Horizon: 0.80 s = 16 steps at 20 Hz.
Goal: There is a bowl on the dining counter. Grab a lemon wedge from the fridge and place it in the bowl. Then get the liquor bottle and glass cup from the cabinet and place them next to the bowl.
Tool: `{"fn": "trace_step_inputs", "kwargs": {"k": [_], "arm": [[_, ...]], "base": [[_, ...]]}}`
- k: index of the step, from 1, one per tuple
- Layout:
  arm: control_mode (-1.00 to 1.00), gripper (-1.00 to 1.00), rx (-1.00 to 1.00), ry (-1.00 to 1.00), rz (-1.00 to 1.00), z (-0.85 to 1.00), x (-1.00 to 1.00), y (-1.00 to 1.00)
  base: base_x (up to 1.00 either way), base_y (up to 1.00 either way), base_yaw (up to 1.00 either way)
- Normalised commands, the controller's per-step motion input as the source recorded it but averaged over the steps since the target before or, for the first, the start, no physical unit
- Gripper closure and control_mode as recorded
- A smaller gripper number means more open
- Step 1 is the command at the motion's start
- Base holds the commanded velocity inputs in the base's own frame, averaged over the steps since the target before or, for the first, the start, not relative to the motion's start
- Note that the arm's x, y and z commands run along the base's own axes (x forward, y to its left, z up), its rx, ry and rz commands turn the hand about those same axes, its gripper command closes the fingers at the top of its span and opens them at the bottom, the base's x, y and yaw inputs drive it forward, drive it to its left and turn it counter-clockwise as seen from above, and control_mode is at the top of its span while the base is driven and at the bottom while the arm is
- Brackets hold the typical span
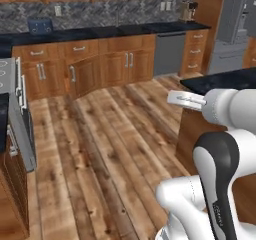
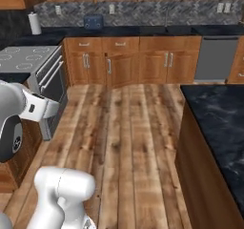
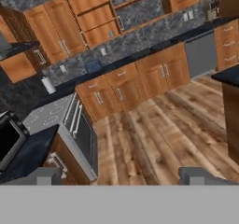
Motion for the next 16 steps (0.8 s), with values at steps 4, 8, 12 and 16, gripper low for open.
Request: {"fn": "trace_step_inputs", "kwargs": {"k": [4, 8, 12, 16], "arm": [[1.0, -1.0, 0.0, 0.0, 0.0, 0.0, 0.0, 0.0], [1.0, -1.0, 0.0, 0.0, 0.0, 0.0, 0.0, 0.0], [1.0, -1.0, 0.0, 0.0, 0.0, 0.0, 0.0, 0.0], [1.0, -1.0, 0.0, 0.0, 0.0, 0.0, 0.0, 0.0]], "base": [[1.0, 0.07, 0.17], [1.0, 0.0, 0.2], [1.0, -0.02, 0.2], [1.0, -0.16, 0.12]]}}
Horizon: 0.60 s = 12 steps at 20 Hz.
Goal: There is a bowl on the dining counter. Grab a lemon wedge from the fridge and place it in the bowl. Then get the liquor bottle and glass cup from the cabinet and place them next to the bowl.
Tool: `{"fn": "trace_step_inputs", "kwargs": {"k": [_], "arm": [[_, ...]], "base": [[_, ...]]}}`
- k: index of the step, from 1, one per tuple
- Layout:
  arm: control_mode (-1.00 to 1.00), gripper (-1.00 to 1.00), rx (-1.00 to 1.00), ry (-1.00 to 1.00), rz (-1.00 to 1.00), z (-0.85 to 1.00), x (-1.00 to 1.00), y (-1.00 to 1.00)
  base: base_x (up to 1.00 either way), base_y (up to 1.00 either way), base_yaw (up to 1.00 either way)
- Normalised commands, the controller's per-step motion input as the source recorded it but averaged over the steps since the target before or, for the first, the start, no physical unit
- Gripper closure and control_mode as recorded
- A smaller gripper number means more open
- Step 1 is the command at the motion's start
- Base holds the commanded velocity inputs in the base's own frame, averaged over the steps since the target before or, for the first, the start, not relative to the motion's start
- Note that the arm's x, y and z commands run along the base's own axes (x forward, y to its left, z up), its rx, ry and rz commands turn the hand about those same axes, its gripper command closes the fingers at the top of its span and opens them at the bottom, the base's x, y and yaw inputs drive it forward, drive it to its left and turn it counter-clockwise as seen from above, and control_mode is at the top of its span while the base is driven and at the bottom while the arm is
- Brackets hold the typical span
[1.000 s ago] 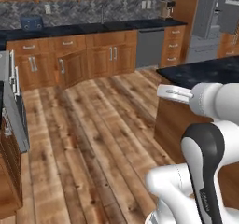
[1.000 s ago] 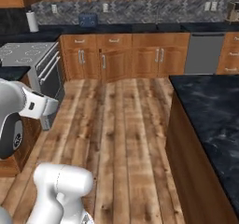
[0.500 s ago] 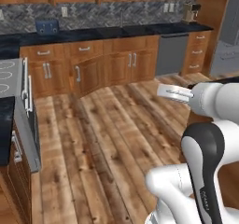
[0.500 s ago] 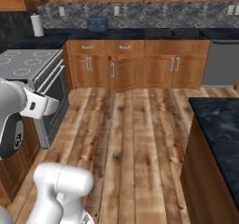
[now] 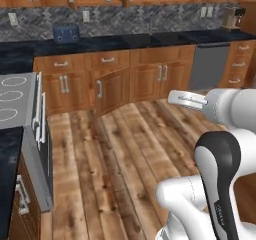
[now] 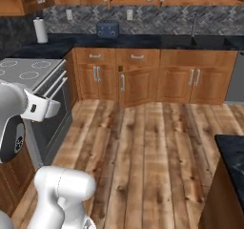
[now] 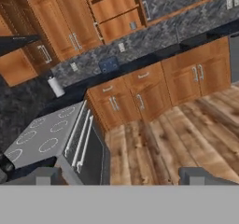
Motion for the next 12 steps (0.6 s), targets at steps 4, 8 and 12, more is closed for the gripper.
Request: {"fn": "trace_step_inputs", "kwargs": {"k": [4, 8, 12], "arm": [[1.0, -1.0, 0.0, 0.0, 0.0, 0.0, 0.0, 0.0], [1.0, -1.0, 0.0, 0.0, 0.0, 0.0, 0.0, 0.0], [1.0, -1.0, 0.0, 0.0, 0.0, 0.0, 0.0, 0.0]], "base": [[1.0, -0.22, 0.04], [1.0, -0.24, 0.0], [1.0, -0.26, 0.0]]}}
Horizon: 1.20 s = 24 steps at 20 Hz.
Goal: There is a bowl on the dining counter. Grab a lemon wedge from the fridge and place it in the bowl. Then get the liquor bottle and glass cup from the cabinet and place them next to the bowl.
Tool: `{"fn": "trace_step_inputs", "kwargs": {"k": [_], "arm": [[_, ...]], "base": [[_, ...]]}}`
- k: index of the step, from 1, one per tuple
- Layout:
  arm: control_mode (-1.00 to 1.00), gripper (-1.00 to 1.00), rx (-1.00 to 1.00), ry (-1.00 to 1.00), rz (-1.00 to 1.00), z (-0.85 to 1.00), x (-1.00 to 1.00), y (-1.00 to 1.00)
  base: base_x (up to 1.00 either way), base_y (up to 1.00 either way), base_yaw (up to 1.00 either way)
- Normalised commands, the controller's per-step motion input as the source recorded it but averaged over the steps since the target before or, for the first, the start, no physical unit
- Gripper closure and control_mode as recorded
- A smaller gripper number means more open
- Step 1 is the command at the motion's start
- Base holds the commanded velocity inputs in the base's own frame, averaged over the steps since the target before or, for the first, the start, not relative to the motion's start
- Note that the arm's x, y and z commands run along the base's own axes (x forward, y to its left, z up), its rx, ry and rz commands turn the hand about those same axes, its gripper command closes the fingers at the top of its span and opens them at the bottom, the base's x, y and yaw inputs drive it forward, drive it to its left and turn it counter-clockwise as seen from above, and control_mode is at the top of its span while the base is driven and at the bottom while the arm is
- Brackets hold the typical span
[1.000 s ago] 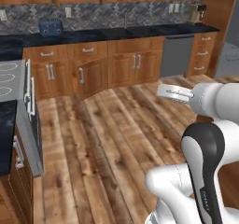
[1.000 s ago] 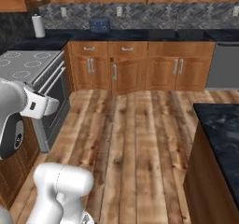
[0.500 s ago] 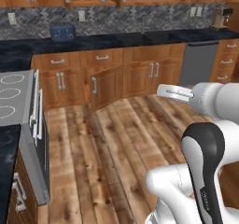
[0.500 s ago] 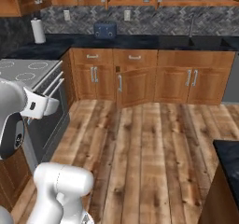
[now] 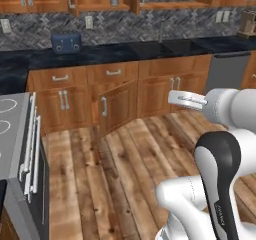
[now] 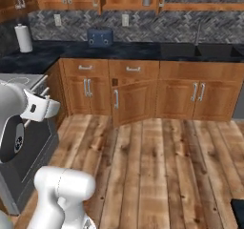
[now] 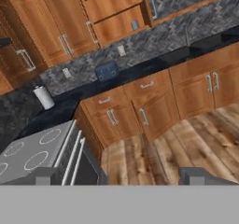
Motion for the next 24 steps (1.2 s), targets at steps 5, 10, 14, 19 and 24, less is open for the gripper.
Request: {"fn": "trace_step_inputs", "kwargs": {"k": [5, 10, 14, 19, 24], "arm": [[1.0, -1.0, 0.0, 0.0, 0.0, 0.0, 0.0, 0.0], [1.0, -1.0, 0.0, 0.0, 0.0, 0.0, 0.0, 0.0], [1.0, -1.0, 0.0, 0.0, 0.0, 0.0, 0.0, 0.0], [1.0, -1.0, 0.0, 0.0, 0.0, 0.0, 0.0, 0.0], [1.0, -1.0, 0.0, 0.0, 0.0, 0.0, 0.0, 0.0]], "base": [[1.0, -0.29, 0.0], [1.0, -0.31, 0.0], [1.0, -0.28, 0.0], [1.0, -0.22, 0.0], [1.0, -0.06, 0.0]]}}
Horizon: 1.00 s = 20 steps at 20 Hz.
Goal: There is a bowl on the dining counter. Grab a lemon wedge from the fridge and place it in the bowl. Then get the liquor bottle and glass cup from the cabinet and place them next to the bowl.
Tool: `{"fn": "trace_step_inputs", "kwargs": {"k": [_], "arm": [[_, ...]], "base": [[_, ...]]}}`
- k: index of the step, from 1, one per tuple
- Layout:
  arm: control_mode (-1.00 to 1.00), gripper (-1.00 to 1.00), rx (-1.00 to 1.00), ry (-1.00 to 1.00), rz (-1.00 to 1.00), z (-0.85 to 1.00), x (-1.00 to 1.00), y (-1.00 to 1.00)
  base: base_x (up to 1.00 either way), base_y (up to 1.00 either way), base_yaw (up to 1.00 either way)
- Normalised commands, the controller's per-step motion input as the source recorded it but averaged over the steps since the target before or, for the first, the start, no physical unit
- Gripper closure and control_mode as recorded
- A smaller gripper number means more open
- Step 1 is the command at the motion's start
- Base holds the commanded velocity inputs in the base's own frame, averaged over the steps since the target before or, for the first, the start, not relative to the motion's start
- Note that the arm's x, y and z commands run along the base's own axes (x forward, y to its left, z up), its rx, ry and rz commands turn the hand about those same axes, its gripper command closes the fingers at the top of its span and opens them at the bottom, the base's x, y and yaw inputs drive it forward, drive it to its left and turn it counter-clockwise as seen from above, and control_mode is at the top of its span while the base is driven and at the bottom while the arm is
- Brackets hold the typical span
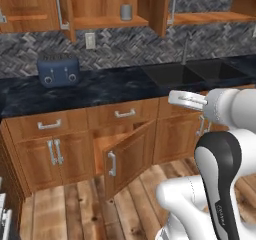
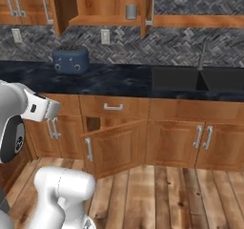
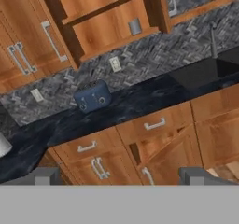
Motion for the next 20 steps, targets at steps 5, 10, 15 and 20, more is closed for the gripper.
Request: {"fn": "trace_step_inputs", "kwargs": {"k": [5, 10, 15, 20], "arm": [[1.0, -1.0, 0.0, 0.0, 0.0, 0.0, 0.0, 0.0], [1.0, -1.0, 0.0, 0.0, 0.0, 0.0, 0.0, 0.0], [1.0, -1.0, 0.0, 0.0, 0.0, 0.0, 0.0, 0.0], [1.0, -1.0, 0.0, 0.0, 0.0, 0.0, 0.0, 0.0]], "base": [[0.95, -0.15, 0.0], [0.6, -0.16, 0.0], [0.52, -0.04, -0.01], [0.68, -0.06, -0.01]]}}
